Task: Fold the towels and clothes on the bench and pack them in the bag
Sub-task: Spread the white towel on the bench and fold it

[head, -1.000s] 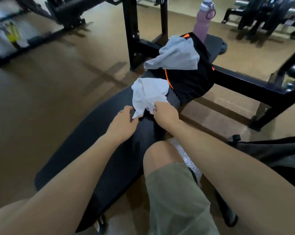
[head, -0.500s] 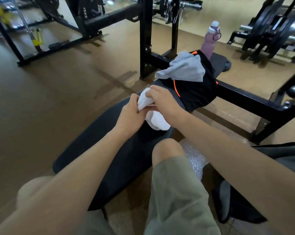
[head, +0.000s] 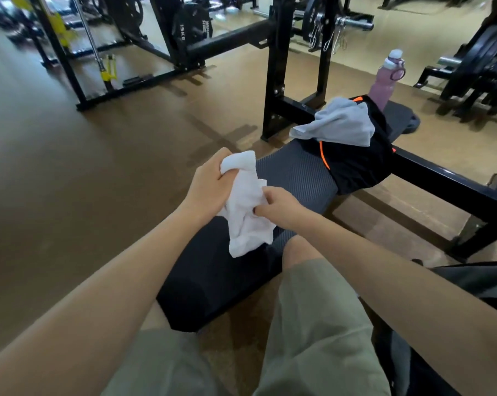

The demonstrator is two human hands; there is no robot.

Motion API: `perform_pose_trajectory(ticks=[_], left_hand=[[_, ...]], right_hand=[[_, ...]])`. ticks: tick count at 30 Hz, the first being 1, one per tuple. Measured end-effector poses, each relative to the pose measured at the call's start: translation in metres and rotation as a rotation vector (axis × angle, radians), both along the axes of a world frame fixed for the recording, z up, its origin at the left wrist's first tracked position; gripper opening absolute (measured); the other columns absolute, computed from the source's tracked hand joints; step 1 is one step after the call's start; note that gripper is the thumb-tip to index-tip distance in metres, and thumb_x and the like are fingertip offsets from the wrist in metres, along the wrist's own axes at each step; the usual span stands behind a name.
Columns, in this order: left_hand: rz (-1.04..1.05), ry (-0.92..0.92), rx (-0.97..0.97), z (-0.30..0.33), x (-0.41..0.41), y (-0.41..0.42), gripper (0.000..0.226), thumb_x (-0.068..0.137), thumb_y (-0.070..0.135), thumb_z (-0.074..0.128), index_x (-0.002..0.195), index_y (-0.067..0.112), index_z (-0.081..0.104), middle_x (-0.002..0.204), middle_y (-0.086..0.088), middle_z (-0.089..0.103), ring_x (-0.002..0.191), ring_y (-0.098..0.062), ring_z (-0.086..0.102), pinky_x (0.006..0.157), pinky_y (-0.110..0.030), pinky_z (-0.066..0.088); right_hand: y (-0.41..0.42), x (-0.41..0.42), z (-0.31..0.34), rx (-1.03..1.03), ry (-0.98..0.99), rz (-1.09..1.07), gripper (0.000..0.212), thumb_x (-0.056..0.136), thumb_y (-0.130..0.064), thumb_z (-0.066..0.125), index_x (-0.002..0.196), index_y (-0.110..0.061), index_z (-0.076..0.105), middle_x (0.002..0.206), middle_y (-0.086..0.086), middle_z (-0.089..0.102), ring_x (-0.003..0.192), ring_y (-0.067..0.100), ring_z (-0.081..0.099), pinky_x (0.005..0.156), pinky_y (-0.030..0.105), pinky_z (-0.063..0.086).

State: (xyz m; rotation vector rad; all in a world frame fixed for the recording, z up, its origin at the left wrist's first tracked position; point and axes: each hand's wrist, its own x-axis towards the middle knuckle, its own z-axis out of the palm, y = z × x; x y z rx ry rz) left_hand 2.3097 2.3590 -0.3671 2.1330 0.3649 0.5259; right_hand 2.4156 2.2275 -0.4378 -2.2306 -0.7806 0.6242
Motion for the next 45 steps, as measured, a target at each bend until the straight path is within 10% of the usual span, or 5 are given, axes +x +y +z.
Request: perform_pose_trajectory(ticks=[8,14,18,36,45], left_hand=[[-0.085,0.244,0.302,-0.003,-0.045,0.048,0.011,0.095,0.010,0.045,0.087,0.017,0.045,0.081,-0.003,0.053,0.069,-0.013,0.040,0.062,-0.029,0.034],[0.065,0.093,0.149,0.003,-0.053,0.050,0.018,0.096,0.007,0.039,0.094,0.017,0.053,0.088,0.000,0.063,0.075,-0.014,0.052,0.065,-0.026,0.041],[-0.047,0.021,0.196,0.017,-0.037,0.022,0.010,0.100,0.016,0.047,0.093,0.018,0.055,0.079,0.006,0.060,0.066,-0.005,0.049,0.057,-0.016,0.037],[-0.004,0.151,-0.057,-0.024,-0.044,0.018,0.009,0.102,0.022,0.047,0.104,0.016,0.053,0.083,-0.002,0.062,0.068,-0.008,0.052,0.067,-0.029,0.044],[0.097,0.013,0.648,0.029,-0.056,0.056,0.018,0.105,0.029,0.044,0.099,0.012,0.046,0.073,-0.002,0.054,0.064,-0.029,0.052,0.060,-0.041,0.041]], right_hand=[[-0.011,0.016,0.091,0.490,0.285,-0.347,0.006,0.061,-0.014,0.046,0.057,-0.011,0.047,0.070,0.008,0.036,0.071,0.025,0.033,0.069,0.036,0.026],[-0.024,0.018,0.106,-0.003,-0.222,0.093,0.029,0.083,-0.014,0.062,0.112,-0.011,0.061,0.098,0.002,0.060,0.092,0.020,0.056,0.072,0.031,0.045],[-0.004,-0.018,0.094,0.281,-0.106,0.330,0.082,0.072,-0.015,0.075,0.143,-0.036,0.040,0.135,-0.011,0.050,0.126,0.008,0.047,0.099,0.026,0.044],[0.014,-0.019,0.126,0.609,-0.068,0.145,0.009,0.090,-0.011,0.060,0.094,-0.013,0.068,0.086,-0.007,0.064,0.082,0.003,0.057,0.074,0.019,0.046],[-0.010,0.018,0.133,0.755,-0.191,-0.309,0.008,0.090,-0.014,0.057,0.087,-0.015,0.063,0.077,-0.007,0.056,0.070,0.001,0.048,0.062,0.015,0.039]])
